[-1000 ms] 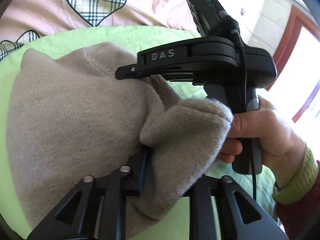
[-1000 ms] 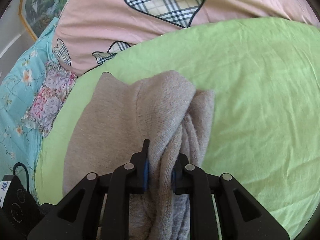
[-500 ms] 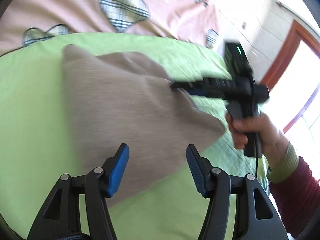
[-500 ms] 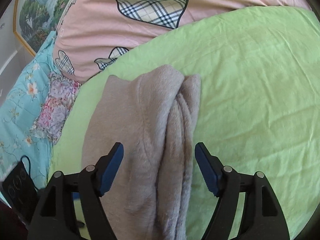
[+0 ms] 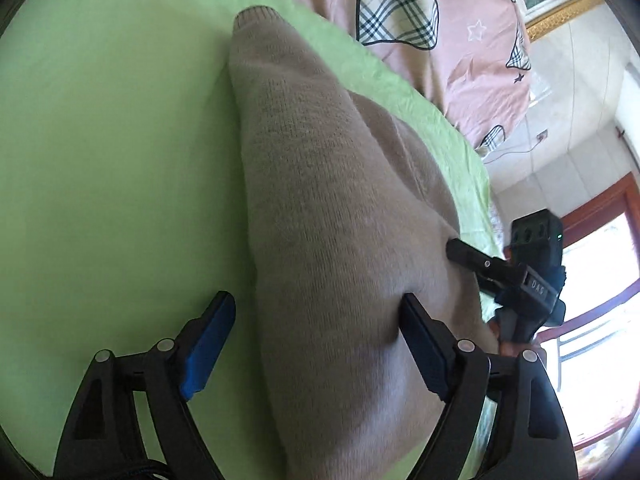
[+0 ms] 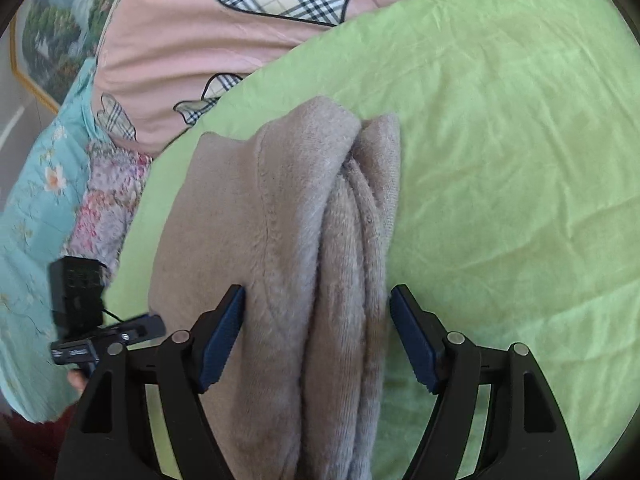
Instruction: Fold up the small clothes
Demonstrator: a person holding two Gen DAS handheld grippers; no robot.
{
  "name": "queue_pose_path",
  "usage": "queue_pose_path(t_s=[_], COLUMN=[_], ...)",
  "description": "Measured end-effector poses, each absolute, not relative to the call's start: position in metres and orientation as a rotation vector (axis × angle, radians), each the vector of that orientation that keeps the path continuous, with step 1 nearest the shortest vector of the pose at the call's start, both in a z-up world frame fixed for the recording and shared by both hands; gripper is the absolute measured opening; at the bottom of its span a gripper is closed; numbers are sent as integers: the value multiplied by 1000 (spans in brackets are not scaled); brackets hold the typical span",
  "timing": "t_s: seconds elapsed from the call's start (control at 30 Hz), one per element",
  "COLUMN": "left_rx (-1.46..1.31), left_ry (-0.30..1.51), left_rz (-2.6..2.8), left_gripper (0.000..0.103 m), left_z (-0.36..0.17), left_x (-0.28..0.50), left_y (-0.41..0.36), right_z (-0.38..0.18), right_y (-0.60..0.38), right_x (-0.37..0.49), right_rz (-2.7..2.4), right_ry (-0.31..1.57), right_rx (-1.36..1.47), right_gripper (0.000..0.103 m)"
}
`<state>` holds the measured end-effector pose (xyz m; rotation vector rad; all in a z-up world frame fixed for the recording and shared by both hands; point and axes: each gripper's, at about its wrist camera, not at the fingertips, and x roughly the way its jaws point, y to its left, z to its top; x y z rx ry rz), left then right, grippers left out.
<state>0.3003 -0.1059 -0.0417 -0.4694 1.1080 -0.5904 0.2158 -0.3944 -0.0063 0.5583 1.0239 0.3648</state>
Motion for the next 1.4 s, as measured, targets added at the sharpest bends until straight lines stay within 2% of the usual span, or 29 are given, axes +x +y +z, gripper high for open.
queue_pose_path(t_s=[0.03, 0.07, 0.1, 0.13, 0.2, 0.3, 0.6, 0.73, 0.83, 1.0, 1.07, 1.13, 1.2, 1.37, 1.4], left_rx=[-467, -463, -459, -443, -421, -413, -311, -295, -327, -378, -396, -387, -395, -440, -440], left_ry=[1103, 1098, 1097, 1097, 1078, 1061, 964, 957, 990, 1002, 990, 979, 968, 959, 962], left_rz=[-604, -622, -638, -630, -639, -641, -562, -507, -471, -444, -443, -421, -415, -372, -364], left_gripper=[82, 72, 63, 60, 49, 44, 44, 44, 46, 57, 62, 65, 70, 72, 72], left_z=[-43, -43, -45, -46, -41, -26, 36, 43, 27, -2, 0, 5, 8, 10, 8], left_x=[304, 306, 309, 310, 307, 292, 210, 182, 166, 152, 151, 153, 156, 168, 169], left_y=[-108, -111, -114, -118, -118, -108, 1, 51, 80, 97, 101, 105, 111, 122, 122], right_z=[-9, -13, -15, -16, -12, 3, 26, 16, 2, -21, -17, -8, 7, 37, 37], right_y=[-394, -392, -389, -385, -381, -372, -266, -209, -181, -163, -167, -170, -175, -186, -182], right_x=[217, 217, 218, 218, 215, 204, 179, 179, 179, 176, 176, 175, 172, 183, 187], right_rz=[377, 393, 414, 422, 413, 415, 600, 687, 721, 673, 643, 598, 539, 499, 504], right_ry=[1026, 1029, 1036, 1044, 1037, 995, 934, 939, 967, 1021, 1033, 1036, 997, 904, 914], right_rx=[582, 598, 604, 608, 596, 594, 573, 572, 573, 516, 497, 460, 433, 459, 469], right_gripper=[74, 73, 64, 56, 49, 44, 43, 43, 43, 48, 52, 62, 64, 63, 55])
